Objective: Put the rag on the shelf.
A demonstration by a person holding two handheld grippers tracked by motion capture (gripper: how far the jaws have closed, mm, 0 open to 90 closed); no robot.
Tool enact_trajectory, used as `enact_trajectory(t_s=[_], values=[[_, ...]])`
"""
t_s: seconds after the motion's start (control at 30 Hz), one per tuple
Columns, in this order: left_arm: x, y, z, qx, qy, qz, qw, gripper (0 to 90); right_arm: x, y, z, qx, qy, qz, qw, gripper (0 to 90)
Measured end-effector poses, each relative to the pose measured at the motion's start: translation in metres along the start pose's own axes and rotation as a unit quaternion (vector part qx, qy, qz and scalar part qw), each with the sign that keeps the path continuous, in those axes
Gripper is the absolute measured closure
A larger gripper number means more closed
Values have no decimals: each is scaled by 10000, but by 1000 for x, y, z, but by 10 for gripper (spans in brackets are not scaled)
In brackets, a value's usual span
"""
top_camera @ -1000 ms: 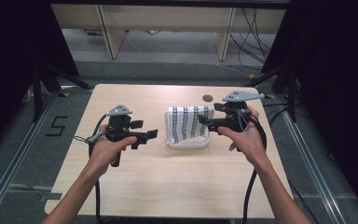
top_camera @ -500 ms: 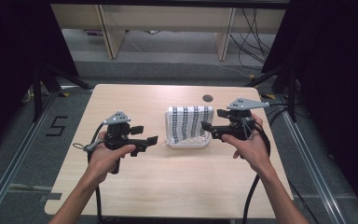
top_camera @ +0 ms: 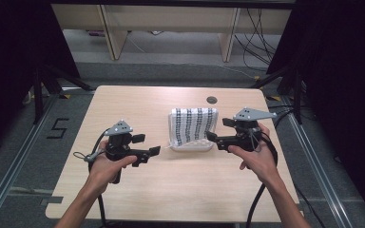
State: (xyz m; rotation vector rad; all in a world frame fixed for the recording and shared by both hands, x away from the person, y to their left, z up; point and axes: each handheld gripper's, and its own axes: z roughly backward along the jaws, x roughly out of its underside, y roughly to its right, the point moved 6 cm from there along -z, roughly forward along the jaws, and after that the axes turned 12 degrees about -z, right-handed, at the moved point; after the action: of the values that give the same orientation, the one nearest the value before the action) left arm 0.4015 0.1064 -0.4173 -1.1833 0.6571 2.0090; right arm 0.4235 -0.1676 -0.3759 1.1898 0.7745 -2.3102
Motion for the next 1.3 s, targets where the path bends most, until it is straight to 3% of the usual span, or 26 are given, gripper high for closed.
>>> enact_trajectory(t_s=[0.03, 0.13, 0.17, 0.33, 0.37, 0.43, 0.53, 0.73, 0.93, 0.97, 1.0, 1.03, 1.17, 1.2, 1.23, 1.3], values=[[2, 1, 1, -36, -67, -10, 10000, 198, 1, 1, 0, 8, 21, 87, 10000, 210], [6, 3, 0, -19, -77, -85, 9999, 195, 6, 0, 2, 44, -50, -9, 10000, 204], [10, 4, 1, -45, -106, -119, 9999, 194, 9, 1, 3, 34, -46, 78, 10000, 203], [17, 6, 2, -23, -112, -103, 9999, 194, 15, 0, 4, 28, -50, -20, 10000, 196], [19, 6, 2, -47, -122, -145, 9998, 194, 15, 1, 3, -4, -31, 66, 10000, 197], [22, 7, 4, -50, -201, -152, 9997, 194, 19, -2, 5, -30, -65, -68, 10000, 196], [25, 6, 4, -41, -155, -147, 9998, 193, 22, -1, 5, -26, 21, 50, 10000, 193], [37, 5, 6, -88, -278, -134, 9995, 194, 33, -4, 8, -64, -32, -66, 10000, 189], [51, 7, 3, -120, -376, -204, 9990, 193, 46, -4, 8, -70, -124, -1, 9999, 189], [54, 7, 1, -68, -331, -210, 9992, 194, 49, -5, 8, -23, -125, -95, 9999, 189], [56, 7, 1, -94, -366, -205, 9991, 193, 49, -3, 8, -28, -109, 29, 9999, 190], [61, 7, 0, -98, -388, -195, 9990, 194, 54, -4, 9, -56, -167, -88, 9998, 190], [66, 8, 0, -50, -359, -179, 9992, 194, 60, -4, 9, -47, -148, -90, 9998, 190], [67, 8, 1, -95, -370, -182, 9991, 193, 61, -3, 8, -133, -152, -46, 9998, 189], [69, 8, 1, -55, -373, -175, 9991, 194, 65, -4, 9, -66, -231, -134, 9996, 189], [72, 8, 2, -89, -368, -162, 9992, 193, 69, -2, 9, -50, -239, -93, 9997, 189]])
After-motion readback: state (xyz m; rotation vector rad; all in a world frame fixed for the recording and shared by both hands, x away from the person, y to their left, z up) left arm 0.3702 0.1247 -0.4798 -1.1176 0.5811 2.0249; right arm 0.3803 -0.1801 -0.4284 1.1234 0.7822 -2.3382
